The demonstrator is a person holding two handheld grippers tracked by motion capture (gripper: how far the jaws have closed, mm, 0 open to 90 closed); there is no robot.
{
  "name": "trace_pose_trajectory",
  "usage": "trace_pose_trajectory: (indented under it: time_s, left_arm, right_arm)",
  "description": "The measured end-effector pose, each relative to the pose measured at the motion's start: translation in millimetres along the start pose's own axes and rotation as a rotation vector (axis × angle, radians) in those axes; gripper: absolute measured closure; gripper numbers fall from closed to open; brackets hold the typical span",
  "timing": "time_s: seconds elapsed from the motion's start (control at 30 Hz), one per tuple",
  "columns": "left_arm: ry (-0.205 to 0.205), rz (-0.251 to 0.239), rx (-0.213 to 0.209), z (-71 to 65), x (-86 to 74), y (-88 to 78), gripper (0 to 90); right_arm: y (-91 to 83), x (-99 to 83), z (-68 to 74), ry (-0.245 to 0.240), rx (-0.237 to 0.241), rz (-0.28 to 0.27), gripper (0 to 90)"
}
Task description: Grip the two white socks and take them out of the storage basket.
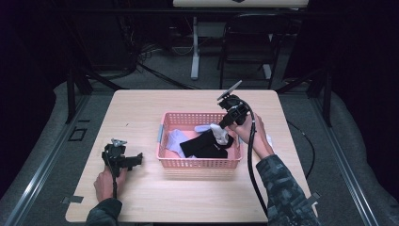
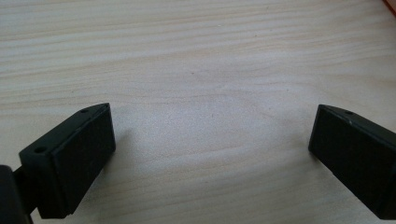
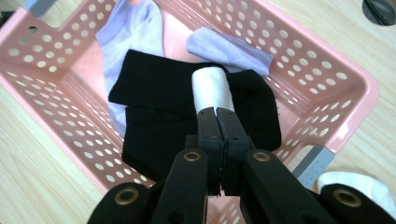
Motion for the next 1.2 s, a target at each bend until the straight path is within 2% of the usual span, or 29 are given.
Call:
trace_pose_trajectory:
  time_s: [0.07, 0.17, 0.23, 0.5, 0.67, 1.2]
  left_arm:
    - [0.000, 0.000, 0.000, 0.0, 0.0, 0.0, 0.5]
    - [0.000, 0.000, 0.000, 0.0, 0.0, 0.0, 0.5]
    - [0.000, 0.000, 0.000, 0.0, 0.0, 0.0, 0.5]
    - [0.000, 0.000, 0.000, 0.0, 0.0, 0.0, 0.5]
    - [0.000, 0.000, 0.000, 0.0, 0.0, 0.0, 0.5]
    - [0.000, 0.000, 0.000, 0.0, 0.0, 0.0, 0.5]
  right_arm:
    - [-3.1, 2.1, 0.7, 0.003, 0.000, -0.020, 90.0]
    - [-6.3, 3.9, 0.7, -0.008, 0.004, -0.003, 90.0]
    - [-8.7, 5.6, 2.0, 0.002, 0.005, -0.011, 90.0]
    - [-22.3, 12.1, 1.5, -0.023, -0.014, -0.028, 90.0]
    - [-31.9, 14.5, 1.2, -0.018, -0.012, -0.056, 90.0]
    - [-60.7, 22.0, -0.7, -0.028, -0.049, -0.086, 90.0]
Point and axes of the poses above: each handheld gripper's, and its own axes: y roughly forward along the jaws, x roughly out of its top, z roughly to its left, the point moved 2 cm from there along y, roughly forward along the jaws, and after that the axes turned 5 degrees about -y, right-handed, at the moved point
